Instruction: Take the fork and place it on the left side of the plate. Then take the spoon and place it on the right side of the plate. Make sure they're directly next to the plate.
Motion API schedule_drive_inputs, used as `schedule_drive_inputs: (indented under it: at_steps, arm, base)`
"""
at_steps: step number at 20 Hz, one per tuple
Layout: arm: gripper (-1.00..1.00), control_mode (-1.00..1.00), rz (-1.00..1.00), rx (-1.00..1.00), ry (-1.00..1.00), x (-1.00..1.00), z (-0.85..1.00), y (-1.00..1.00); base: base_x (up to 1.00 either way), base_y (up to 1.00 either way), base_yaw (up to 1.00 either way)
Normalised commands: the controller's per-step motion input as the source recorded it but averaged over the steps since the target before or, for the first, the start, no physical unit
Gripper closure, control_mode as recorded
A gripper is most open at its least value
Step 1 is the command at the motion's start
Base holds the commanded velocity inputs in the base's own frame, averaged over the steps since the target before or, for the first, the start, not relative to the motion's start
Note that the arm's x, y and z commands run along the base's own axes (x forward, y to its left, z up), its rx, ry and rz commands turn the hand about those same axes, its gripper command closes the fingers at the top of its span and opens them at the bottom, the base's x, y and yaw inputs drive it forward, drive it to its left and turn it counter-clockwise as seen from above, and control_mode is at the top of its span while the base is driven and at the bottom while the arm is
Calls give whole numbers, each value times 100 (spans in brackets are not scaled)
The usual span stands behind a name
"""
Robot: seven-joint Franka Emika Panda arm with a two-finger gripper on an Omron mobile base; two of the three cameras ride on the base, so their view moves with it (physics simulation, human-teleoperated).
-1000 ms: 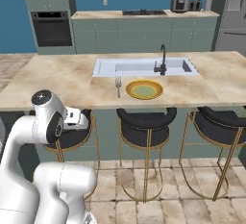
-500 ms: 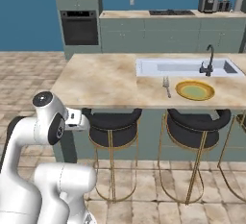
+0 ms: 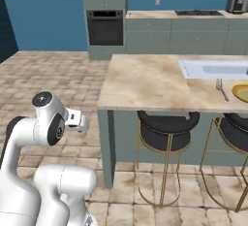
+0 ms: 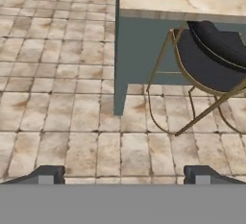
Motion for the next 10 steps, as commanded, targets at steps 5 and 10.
schedule_drive_inputs:
  at_steps: [5, 10]
  arm:
    - [-100, 100, 0, 0, 0, 0, 0, 0]
    - [-100, 100, 0, 0, 0, 0, 0, 0]
  base:
    - [12, 100, 11]
    - [48, 100, 8]
